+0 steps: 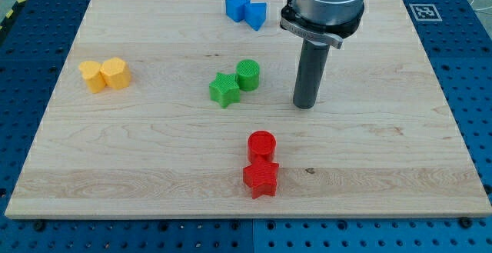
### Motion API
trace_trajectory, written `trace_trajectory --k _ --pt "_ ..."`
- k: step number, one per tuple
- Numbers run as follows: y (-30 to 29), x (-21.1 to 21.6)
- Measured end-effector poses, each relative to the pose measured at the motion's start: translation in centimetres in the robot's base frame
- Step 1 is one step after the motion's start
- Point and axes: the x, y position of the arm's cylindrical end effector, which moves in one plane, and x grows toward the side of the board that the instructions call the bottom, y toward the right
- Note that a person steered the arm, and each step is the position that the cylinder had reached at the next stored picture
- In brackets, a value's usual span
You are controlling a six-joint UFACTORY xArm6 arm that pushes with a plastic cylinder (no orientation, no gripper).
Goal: Push blue cube towards down
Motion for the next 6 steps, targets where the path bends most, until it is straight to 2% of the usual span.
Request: trace_trajectory --k 1,2,3,6 --pt "0.0 0.0" --pt "-0.4 -2.9" --pt "-0.5 -3.4" --pt "-0.9 -8.7"
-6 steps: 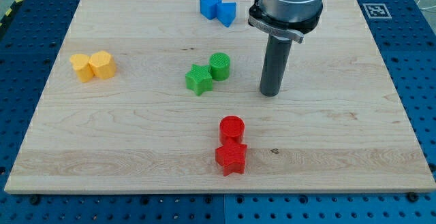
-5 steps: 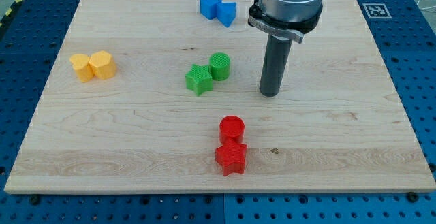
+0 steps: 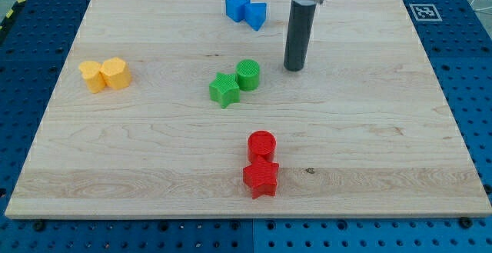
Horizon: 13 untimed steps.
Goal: Push blue cube towards down
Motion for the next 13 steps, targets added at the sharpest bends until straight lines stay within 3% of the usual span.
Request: trace_trajectory --k 6,10,13 --pt "-1.8 -15.1" --pt "-8.0 -17.8" --pt "-8.8 -14.9"
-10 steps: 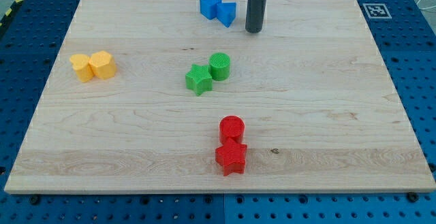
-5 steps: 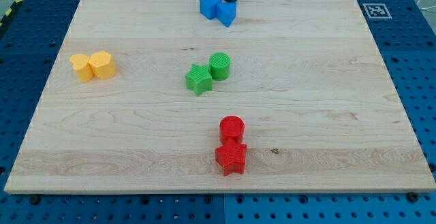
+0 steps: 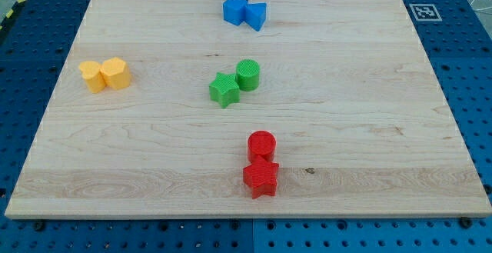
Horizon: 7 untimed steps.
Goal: Push blue cube towards down
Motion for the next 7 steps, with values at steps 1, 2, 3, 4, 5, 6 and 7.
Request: trace_trajectory --k 1,2,3,4,5,6,7 --pt "0.0 1.9" --pt "0.0 3.9" --pt "0.0 5.6" --pt "-0.1 6.0" --pt "-0.6 5.9" --pt "-1.2 4.1" --pt "-1.4 1.4"
